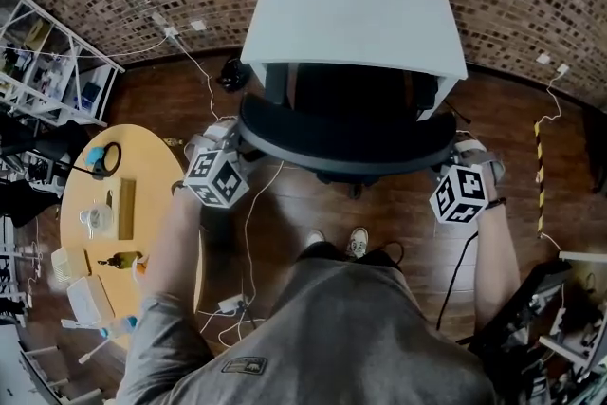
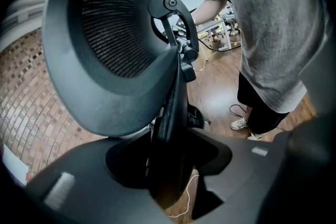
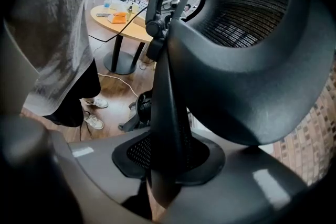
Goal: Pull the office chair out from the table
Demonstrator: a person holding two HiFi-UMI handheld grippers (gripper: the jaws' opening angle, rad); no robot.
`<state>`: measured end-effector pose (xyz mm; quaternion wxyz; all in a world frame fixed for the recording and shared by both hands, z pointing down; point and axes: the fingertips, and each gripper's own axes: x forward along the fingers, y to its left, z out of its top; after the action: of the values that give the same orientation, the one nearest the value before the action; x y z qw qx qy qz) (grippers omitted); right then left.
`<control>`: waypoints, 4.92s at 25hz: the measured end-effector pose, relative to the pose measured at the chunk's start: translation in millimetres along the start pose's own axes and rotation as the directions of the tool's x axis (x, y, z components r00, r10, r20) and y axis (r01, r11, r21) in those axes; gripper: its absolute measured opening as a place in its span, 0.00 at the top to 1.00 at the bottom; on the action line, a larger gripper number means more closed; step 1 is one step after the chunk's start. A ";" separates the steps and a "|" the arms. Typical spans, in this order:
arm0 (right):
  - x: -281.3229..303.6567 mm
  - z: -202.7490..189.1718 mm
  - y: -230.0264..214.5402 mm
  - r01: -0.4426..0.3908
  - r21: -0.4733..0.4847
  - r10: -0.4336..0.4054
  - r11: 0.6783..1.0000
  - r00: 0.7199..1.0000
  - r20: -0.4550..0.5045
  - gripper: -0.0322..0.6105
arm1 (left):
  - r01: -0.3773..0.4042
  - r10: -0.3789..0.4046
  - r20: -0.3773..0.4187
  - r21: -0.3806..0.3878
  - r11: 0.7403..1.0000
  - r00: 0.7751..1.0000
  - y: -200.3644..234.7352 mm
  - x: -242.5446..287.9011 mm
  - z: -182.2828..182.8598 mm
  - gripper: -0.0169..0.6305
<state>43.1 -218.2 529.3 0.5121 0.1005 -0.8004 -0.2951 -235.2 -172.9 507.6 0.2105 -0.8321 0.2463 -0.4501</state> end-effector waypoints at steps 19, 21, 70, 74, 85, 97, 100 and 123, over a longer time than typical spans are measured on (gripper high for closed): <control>-30.8 20.2 53.8 0.009 0.031 -0.008 0.999 0.999 -0.038 0.76 | 0.009 -0.017 0.100 0.073 0.997 0.995 -53.7 -46.7 16.8 0.70; -32.7 14.4 59.9 0.012 0.031 -0.011 0.999 0.999 -0.046 0.76 | 0.020 -0.028 0.109 0.074 0.997 0.994 -61.8 -48.6 21.8 0.71; -162.8 70.9 247.1 -0.028 -0.032 0.027 0.999 0.999 -0.041 0.77 | 0.039 -0.039 0.106 0.001 0.999 0.994 -265.7 -173.3 91.9 0.72; -168.6 71.0 266.1 -0.031 -0.009 0.031 0.999 0.998 -0.059 0.77 | 0.051 -0.054 0.128 0.022 0.998 0.990 -277.8 -184.7 94.0 0.73; -194.1 90.8 294.9 -0.034 -0.020 0.033 0.999 0.998 -0.052 0.78 | 0.065 -0.067 0.125 0.020 0.998 0.990 -307.9 -203.4 101.7 0.73; -212.1 95.9 322.5 -0.048 -0.041 0.047 0.998 0.998 -0.040 0.79 | 0.045 -0.043 0.075 -0.020 0.999 0.996 -333.8 -216.2 110.9 0.69; -214.0 98.9 327.1 -0.047 -0.043 0.045 0.998 0.998 -0.040 0.79 | 0.040 -0.039 0.064 -0.021 0.999 0.997 -338.2 -218.8 109.5 0.69; -217.1 125.3 350.6 0.003 0.010 -0.002 1.000 0.998 -0.069 0.77 | 0.023 -0.026 0.103 0.035 0.999 0.994 -347.5 -236.0 93.0 0.68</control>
<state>81.3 211.0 528.1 0.5385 0.1144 -0.7836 -0.2880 -191.0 255.1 507.0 0.2316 -0.8536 0.2171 -0.4130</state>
